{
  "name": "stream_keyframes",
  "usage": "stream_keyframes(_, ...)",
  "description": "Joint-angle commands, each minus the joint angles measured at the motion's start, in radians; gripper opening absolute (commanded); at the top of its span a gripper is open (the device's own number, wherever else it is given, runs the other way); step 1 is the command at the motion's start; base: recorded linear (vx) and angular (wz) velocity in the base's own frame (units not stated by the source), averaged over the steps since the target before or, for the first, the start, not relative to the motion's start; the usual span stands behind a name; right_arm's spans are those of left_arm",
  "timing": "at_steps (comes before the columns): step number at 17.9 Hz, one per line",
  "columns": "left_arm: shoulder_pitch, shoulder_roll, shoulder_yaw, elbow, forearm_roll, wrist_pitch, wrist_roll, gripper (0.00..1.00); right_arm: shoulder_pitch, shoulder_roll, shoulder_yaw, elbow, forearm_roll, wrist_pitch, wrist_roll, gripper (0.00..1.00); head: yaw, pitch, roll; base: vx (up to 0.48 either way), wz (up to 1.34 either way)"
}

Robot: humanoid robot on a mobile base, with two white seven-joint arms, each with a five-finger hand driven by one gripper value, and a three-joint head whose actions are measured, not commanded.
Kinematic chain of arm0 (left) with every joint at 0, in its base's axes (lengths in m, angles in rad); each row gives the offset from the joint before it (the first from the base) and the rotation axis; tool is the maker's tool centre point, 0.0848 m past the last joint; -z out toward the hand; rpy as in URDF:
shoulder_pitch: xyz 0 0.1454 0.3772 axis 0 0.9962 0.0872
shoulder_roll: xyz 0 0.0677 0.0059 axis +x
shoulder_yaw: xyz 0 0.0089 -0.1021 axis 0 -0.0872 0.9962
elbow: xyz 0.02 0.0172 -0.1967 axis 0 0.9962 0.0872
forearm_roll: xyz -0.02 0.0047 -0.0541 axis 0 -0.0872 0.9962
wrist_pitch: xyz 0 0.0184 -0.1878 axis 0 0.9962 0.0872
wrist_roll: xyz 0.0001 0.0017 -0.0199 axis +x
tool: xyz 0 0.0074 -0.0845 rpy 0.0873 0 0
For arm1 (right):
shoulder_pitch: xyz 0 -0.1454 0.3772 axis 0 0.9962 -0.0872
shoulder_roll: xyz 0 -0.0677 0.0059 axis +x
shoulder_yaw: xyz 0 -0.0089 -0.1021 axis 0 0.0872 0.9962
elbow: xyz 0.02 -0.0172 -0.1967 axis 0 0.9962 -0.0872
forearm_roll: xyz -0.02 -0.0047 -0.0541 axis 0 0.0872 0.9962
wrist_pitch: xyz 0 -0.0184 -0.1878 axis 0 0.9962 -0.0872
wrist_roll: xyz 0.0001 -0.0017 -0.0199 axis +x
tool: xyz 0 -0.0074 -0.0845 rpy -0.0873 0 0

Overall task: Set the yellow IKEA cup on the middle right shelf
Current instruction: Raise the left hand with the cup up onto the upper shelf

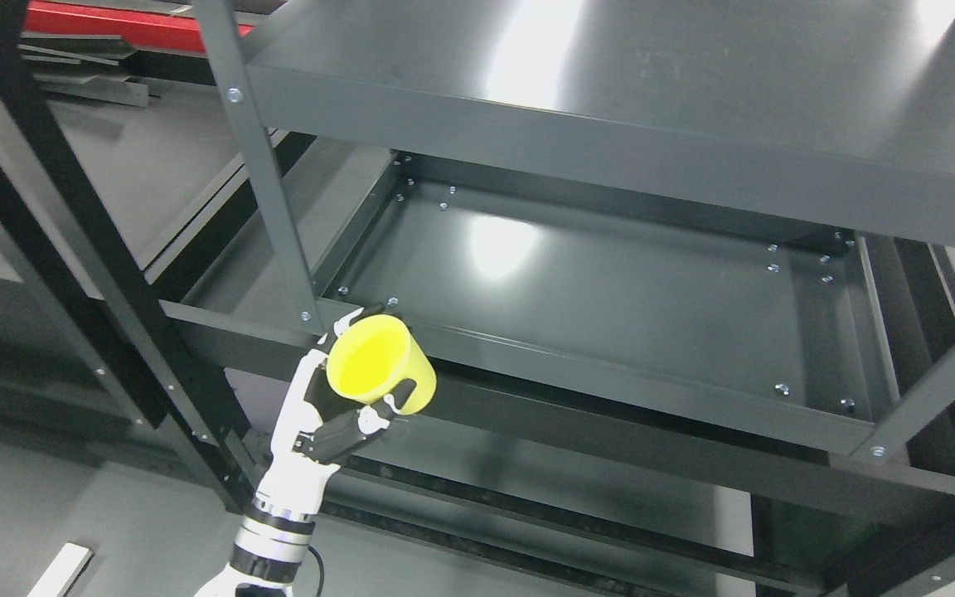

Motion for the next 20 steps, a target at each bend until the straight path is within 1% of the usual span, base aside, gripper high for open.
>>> stream_keyframes(1, 0.029, 0.017, -0.173, -0.041, 0.000, -0.059, -0.031, 0.02, 0.014, -0.017, 0.018, 0.000, -0.025, 0.001, -0.001, 0.99, 0.0000, 0.000, 0.000, 0.034, -0.22)
stream_keyframes(3, 0.019, 0.017, -0.213, -0.041, 0.000, -0.147, -0.068, 0.02, 0.014, -0.017, 0.017, 0.000, -0.025, 0.001, -0.001, 0.99, 0.0000, 0.000, 0.000, 0.041, -0.21)
stream_keyframes(4, 0.008, 0.027, -0.232, -0.042, 0.000, -0.187, -0.077, 0.02, 0.014, -0.017, 0.017, 0.000, -0.025, 0.001, -0.001, 0.99, 0.0000, 0.000, 0.000, 0.034, -0.22)
stream_keyframes(5, -0.010, 0.053, -0.259, -0.050, 0.000, -0.214, -0.084, 0.02, 0.014, -0.017, 0.017, 0.000, -0.025, 0.001, -0.001, 0.99, 0.0000, 0.000, 0.000, 0.034, -0.22)
stream_keyframes(7, -0.026, 0.052, -0.296, -0.053, -0.002, -0.244, -0.087, 0.02, 0.014, -0.017, 0.017, 0.000, -0.025, 0.001, -0.001, 0.99, 0.0000, 0.000, 0.000, 0.031, -0.21)
stream_keyframes(10, -0.101, 0.051, -0.360, -0.053, -0.002, -0.297, -0.087, 0.03, 0.014, -0.017, 0.017, 0.000, -0.025, 0.001, -0.001, 0.99, 0.0000, 0.000, 0.000, 0.010, -0.09)
stream_keyframes(12, -0.174, 0.048, -0.399, -0.053, -0.002, -0.300, -0.087, 0.03, 0.014, -0.017, 0.017, 0.000, -0.025, 0.001, -0.001, 0.99, 0.0000, 0.000, 0.000, 0.012, -0.01)
stream_keyframes(15, -0.321, 0.025, -0.530, -0.053, -0.002, -0.288, -0.082, 0.03, 0.014, -0.017, 0.017, 0.000, -0.025, 0.001, -0.001, 0.99, 0.0000, -0.001, 0.000, 0.014, -0.02)
stream_keyframes(16, -0.364, 0.018, -0.548, -0.052, -0.002, -0.281, -0.075, 0.03, 0.014, -0.017, 0.017, 0.000, -0.025, 0.001, -0.001, 0.99, 0.0000, -0.001, 0.000, 0.018, -0.11)
stream_keyframes(18, -0.455, 0.017, -0.551, -0.052, -0.002, -0.223, -0.062, 0.03, 0.014, -0.017, 0.017, 0.000, -0.025, 0.001, -0.001, 0.99, 0.0000, -0.001, 0.000, 0.015, -0.09)
stream_keyframes(20, -0.570, 0.017, -0.560, -0.052, 0.000, -0.125, -0.007, 0.03, 0.014, -0.017, 0.017, 0.000, -0.025, 0.001, -0.001, 0.99, 0.0000, -0.001, 0.000, 0.007, -0.03)
